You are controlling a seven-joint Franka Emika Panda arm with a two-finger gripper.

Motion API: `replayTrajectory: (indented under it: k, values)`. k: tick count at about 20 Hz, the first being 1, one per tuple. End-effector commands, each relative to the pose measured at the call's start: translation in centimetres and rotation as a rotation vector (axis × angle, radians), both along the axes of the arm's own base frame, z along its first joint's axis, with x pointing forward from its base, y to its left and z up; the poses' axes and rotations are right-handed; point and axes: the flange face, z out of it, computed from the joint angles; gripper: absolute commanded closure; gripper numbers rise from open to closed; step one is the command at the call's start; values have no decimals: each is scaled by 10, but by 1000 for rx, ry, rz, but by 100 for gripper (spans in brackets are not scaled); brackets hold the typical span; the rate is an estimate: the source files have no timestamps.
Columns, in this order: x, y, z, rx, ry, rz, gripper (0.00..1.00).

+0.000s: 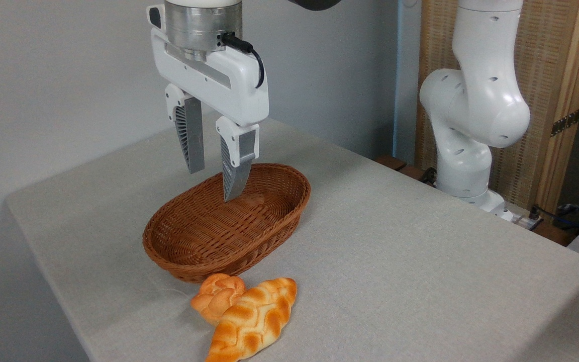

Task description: Put bread into the basket

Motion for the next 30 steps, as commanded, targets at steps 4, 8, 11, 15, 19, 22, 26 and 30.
replayTrajectory:
  k: [4,8,11,15,19,22,26,30]
  values:
    - [-4,6,3,0,25,3,0]
    - [-3,6,3,0,24,3,0]
    - [-3,6,3,0,24,5,0]
    - [-4,6,3,0,26,9,0]
    - [-4,6,5,-3,22,16,0]
    - [-5,6,6,-3,21,18,0]
    - [-4,8,6,-3,20,22,0]
    - [-4,9,6,-3,20,22,0]
